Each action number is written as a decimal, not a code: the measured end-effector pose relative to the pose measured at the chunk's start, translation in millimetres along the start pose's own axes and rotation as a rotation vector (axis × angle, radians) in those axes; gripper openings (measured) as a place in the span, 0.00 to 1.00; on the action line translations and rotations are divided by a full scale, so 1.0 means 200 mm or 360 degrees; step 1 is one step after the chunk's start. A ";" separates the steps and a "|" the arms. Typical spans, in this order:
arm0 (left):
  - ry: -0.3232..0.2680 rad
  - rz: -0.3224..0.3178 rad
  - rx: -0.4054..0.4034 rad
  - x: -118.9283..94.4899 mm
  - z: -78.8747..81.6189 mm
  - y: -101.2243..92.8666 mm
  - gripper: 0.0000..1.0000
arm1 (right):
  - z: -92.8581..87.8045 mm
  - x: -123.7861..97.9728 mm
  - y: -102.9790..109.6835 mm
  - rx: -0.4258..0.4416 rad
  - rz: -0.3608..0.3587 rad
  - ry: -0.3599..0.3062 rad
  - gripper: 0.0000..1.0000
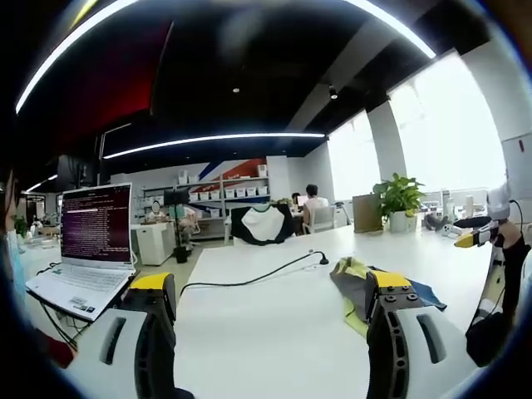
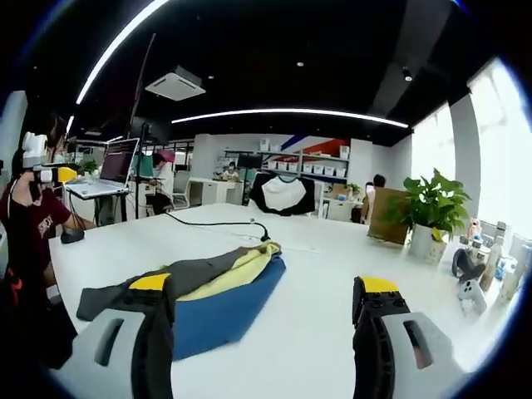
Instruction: Fold the garment on the visible template until the final outline fits inside the template.
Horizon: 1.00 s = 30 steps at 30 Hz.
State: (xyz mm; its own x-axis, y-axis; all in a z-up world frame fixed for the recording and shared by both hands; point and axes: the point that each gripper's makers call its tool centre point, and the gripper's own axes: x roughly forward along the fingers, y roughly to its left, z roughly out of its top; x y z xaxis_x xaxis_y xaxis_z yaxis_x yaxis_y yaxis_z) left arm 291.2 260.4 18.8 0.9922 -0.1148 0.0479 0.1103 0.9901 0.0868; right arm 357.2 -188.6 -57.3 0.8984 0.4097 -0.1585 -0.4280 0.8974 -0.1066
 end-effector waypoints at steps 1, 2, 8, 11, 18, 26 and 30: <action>0.0003 0.0000 0.0000 0.00 0.00 0.00 1.00 | -0.01 0.01 0.01 -0.0006 0.0009 0.0017 0.88; 0.0003 -0.0002 0.0002 0.00 0.00 0.00 1.00 | -0.02 0.02 0.02 -0.0006 0.0014 0.0025 0.88; 0.0004 -0.0004 0.0005 0.00 0.00 -0.01 1.00 | -0.07 0.07 0.13 -0.0047 0.0113 0.0098 0.88; 0.0001 -0.0005 0.0004 0.00 0.00 -0.01 1.00 | -0.10 0.10 0.19 -0.0042 0.0161 0.0132 0.87; -0.0001 -0.0005 0.0003 0.00 -0.01 -0.01 1.00 | -0.16 0.14 0.29 -0.0062 0.0235 0.0199 0.85; 0.0005 -0.0020 -0.0003 0.00 -0.01 -0.01 1.00 | -0.21 0.17 0.40 -0.0072 0.0321 0.0246 0.82; 0.0000 -0.0025 -0.0003 0.00 -0.01 -0.01 1.00 | -0.24 0.18 0.46 -0.0070 0.0372 0.0270 0.80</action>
State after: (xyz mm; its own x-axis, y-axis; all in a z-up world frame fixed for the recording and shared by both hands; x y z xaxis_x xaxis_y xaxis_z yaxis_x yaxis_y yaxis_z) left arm 290.1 258.0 17.2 0.9904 -0.1303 0.0466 0.1259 0.9883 0.0860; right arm 345.8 -99.1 -119.1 0.7472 0.5677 -0.3455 -0.6285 0.7726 -0.0897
